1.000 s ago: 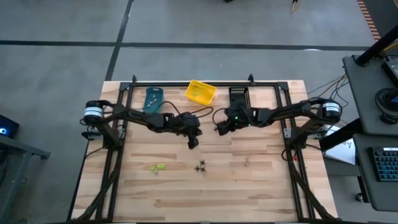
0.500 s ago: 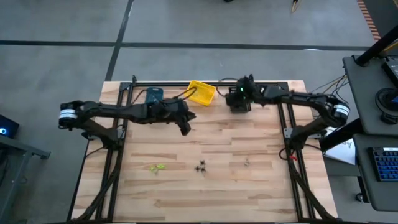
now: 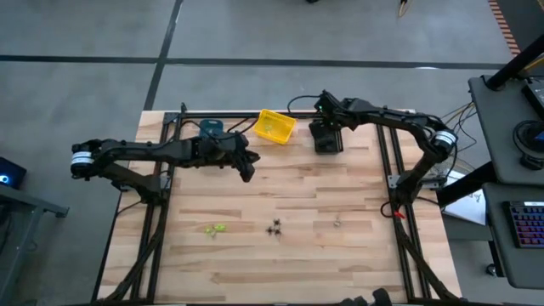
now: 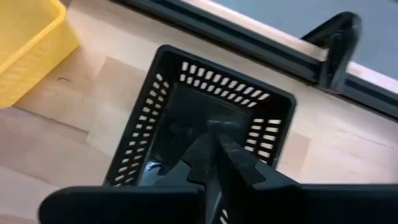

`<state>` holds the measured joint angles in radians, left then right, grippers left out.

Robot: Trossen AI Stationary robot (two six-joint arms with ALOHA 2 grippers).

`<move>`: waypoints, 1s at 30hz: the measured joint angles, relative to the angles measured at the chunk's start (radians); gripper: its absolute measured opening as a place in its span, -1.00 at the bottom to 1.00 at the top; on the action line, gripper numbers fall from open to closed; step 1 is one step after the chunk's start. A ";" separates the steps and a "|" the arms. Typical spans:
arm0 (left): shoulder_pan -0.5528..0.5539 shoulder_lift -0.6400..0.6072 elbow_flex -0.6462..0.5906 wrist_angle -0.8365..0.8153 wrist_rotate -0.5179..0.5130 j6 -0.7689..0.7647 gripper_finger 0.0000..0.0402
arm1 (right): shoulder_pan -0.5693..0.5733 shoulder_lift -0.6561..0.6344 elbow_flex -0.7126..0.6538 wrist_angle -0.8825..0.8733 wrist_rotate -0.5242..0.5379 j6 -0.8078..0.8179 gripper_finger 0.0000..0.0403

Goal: Sort Halloween decoration
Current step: Put the black spider toy into the black bin, then put the green spider toy into the yellow bin

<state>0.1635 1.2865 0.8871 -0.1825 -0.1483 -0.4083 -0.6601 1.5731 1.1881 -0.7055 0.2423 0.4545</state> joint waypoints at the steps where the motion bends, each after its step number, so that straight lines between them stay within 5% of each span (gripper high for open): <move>1: 0.000 0.001 0.000 -0.018 0.000 -0.033 -0.81 | 0.000 0.008 0.003 0.000 -0.006 -0.002 -0.87; 10: -0.026 -0.005 0.001 -0.186 0.146 -0.163 -0.75 | 0.000 0.008 0.002 -0.006 -0.058 -0.010 -0.64; 16: -0.102 -0.001 0.044 -0.513 0.215 -0.302 -0.57 | 0.018 -0.070 0.013 -0.001 -0.114 -0.010 -0.65; 23: -0.286 0.002 0.037 -0.671 0.218 -0.449 -0.40 | 0.043 -0.132 0.014 0.049 -0.112 -0.010 -0.66; 30: -0.516 0.002 0.023 -0.771 0.209 -0.360 -0.36 | 0.058 -0.132 0.005 0.061 -0.112 -0.020 -0.66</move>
<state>-0.3529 1.2888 0.9100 -0.9532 0.0610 -0.7681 -0.6025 1.4406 1.1936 -0.6449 0.1305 0.4340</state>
